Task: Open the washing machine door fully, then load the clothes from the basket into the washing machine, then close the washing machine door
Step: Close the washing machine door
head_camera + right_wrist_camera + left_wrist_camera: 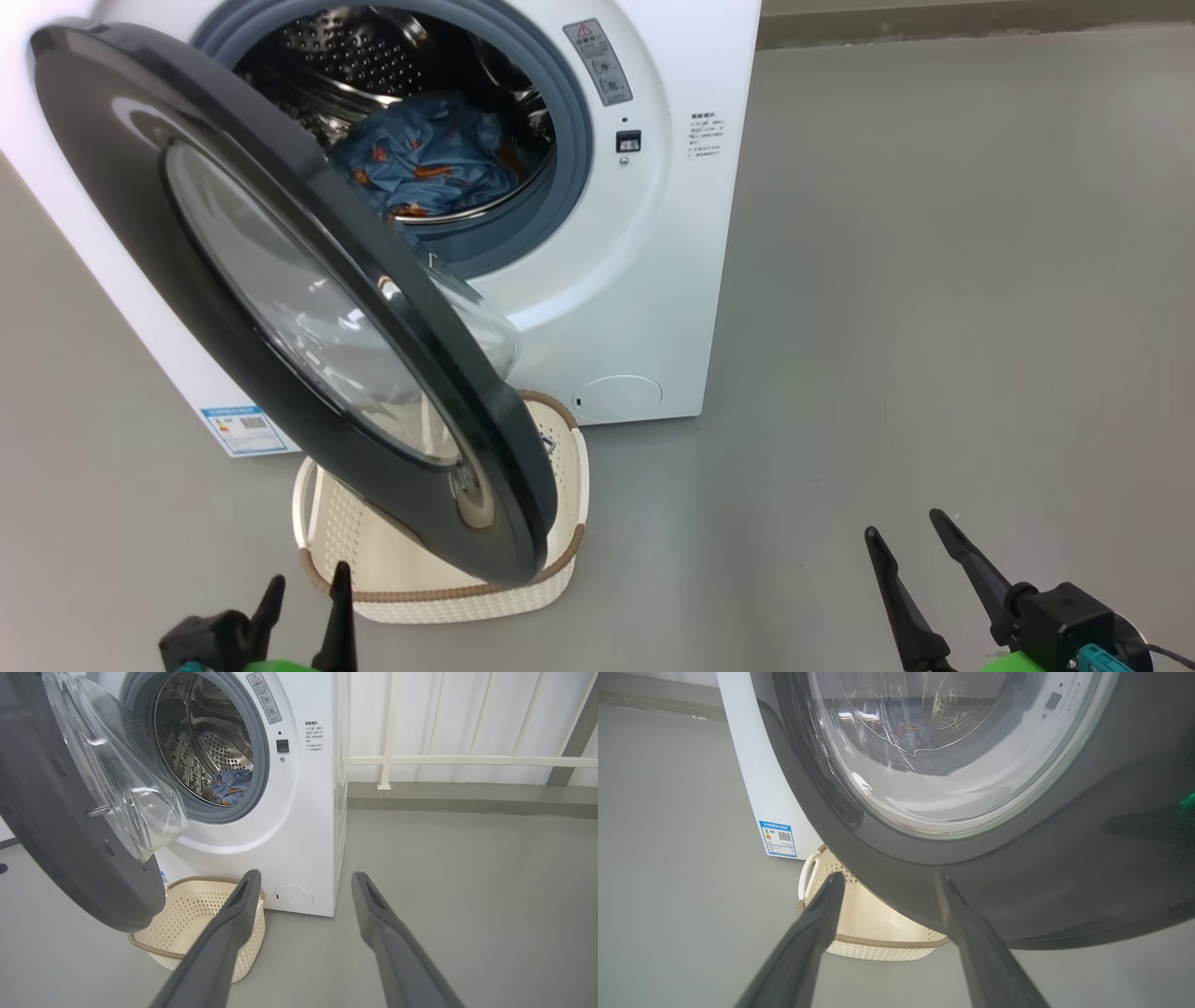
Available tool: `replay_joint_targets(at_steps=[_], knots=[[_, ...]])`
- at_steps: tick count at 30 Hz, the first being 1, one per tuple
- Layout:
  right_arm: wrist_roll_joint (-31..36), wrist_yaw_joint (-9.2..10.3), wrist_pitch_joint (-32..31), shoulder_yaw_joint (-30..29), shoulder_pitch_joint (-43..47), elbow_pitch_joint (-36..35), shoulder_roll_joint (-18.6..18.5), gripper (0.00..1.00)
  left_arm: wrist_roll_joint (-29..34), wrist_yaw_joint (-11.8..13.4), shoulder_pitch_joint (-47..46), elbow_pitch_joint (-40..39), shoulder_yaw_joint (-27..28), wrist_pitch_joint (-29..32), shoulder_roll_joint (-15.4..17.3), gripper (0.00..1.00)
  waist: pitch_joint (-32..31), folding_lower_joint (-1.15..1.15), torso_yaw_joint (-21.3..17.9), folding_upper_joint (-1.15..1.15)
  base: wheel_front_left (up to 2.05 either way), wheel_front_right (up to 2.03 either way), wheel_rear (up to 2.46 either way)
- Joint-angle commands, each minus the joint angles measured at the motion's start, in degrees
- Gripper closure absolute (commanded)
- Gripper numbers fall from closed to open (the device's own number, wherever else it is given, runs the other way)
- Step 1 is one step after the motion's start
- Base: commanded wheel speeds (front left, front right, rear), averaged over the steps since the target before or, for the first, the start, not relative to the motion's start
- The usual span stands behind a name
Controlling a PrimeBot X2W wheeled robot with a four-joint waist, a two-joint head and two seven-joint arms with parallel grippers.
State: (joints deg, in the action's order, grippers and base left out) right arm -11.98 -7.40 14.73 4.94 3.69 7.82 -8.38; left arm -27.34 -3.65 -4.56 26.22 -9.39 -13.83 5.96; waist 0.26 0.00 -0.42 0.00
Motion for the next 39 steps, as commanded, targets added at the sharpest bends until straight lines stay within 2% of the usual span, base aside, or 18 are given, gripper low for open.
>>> replay_joint_targets(at_steps=[1,13,25,26,27,28,29,39], knots=[[0.7,-0.09,0.3,1.0,-0.5,-1.3,-0.4,0.0,1.3,0.5,-1.1,-0.5,1.7,-0.9,0.6,0.0,-0.1,0.0,0.0,0.0,0.0,0.0,0.0],[2.0,-0.09,0.3,-1.3,0.7,-0.7,0.0,0.0,9.2,-1.5,6.4,-8.5,9.3,-1.2,-2.9,0.0,-1.1,0.0,-0.3,0.0,0.0,0.0,0.0],[3.0,-0.09,0.3,-1.9,1.4,0.7,0.0,0.0,8.5,-2.3,7.9,-9.9,10.4,-1.2,-3.1,0.0,-2.2,0.0,-0.5,0.0,0.0,0.0,0.0],[3.0,-0.09,0.3,-2.0,1.3,0.7,0.0,0.12,8.5,-2.3,7.9,-10.0,10.5,-1.2,-3.1,0.0,-2.2,0.0,-0.6,0.0,0.0,0.0,0.0],[3.1,-0.09,0.3,-2.1,1.3,0.8,0.0,0.57,8.5,-2.3,7.9,-10.0,10.6,-1.2,-3.1,0.0,-2.2,0.0,-0.6,0.0,0.0,0.0,0.0],[3.2,-0.09,0.3,-2.2,1.2,0.7,0.0,0.85,8.5,-2.3,7.9,-10.1,10.6,-1.2,-3.1,0.0,-2.2,0.0,-0.7,0.0,0.0,0.0,0.0],[3.3,-0.09,0.3,-2.3,1.2,0.6,0.0,1.0,8.5,-2.3,7.9,-10.2,10.7,-1.2,-3.1,0.0,-2.2,0.0,-0.7,0.0,0.0,0.0,0.0],[2.9,-0.09,0.3,-2.6,-1.7,-1.3,0.0,1.0,8.1,-1.9,8.0,-11.0,10.7,-1.2,-3.1,0.0,-1.6,0.0,-1.0,0.0,0.0,0.0,0.0]])
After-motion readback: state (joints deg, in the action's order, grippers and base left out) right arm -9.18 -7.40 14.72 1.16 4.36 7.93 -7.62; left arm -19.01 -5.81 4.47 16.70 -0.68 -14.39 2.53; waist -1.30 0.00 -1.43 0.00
